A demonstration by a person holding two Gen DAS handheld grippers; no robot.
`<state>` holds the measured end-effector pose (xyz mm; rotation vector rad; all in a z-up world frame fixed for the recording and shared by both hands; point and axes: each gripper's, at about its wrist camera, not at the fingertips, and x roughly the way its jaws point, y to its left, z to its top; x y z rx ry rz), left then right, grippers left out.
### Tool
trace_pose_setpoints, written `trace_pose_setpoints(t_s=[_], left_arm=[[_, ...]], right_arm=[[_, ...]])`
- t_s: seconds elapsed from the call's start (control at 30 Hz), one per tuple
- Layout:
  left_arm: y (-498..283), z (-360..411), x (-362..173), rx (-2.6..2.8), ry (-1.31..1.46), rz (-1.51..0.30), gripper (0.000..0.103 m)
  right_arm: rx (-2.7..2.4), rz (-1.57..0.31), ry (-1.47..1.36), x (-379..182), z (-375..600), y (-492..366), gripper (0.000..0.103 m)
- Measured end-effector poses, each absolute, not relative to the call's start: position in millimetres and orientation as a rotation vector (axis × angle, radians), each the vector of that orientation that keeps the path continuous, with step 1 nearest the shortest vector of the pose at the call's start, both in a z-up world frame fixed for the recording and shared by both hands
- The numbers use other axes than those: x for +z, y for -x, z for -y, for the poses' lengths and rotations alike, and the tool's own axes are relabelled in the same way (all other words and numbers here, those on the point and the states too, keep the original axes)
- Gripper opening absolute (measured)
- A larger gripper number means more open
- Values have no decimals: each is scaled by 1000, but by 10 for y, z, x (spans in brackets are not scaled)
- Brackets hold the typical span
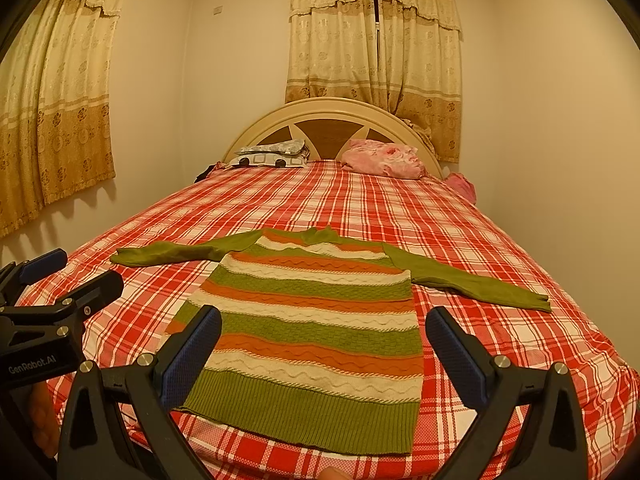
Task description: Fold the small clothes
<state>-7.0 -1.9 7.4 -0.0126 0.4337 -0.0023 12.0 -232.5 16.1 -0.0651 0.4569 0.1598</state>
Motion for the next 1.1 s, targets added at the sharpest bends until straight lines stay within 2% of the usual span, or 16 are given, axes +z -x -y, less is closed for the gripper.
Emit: trace_pose_setpoints(t_s=[0.77, 1.1], left_arm=[[-6, 115, -70, -27, 6, -467, 103], [-384, 100, -122, -38, -6, -480, 103]], right_arm=[[163, -477, 63, 107, 2388, -213, 102], [157, -499, 21, -47, 2686, -556, 102]])
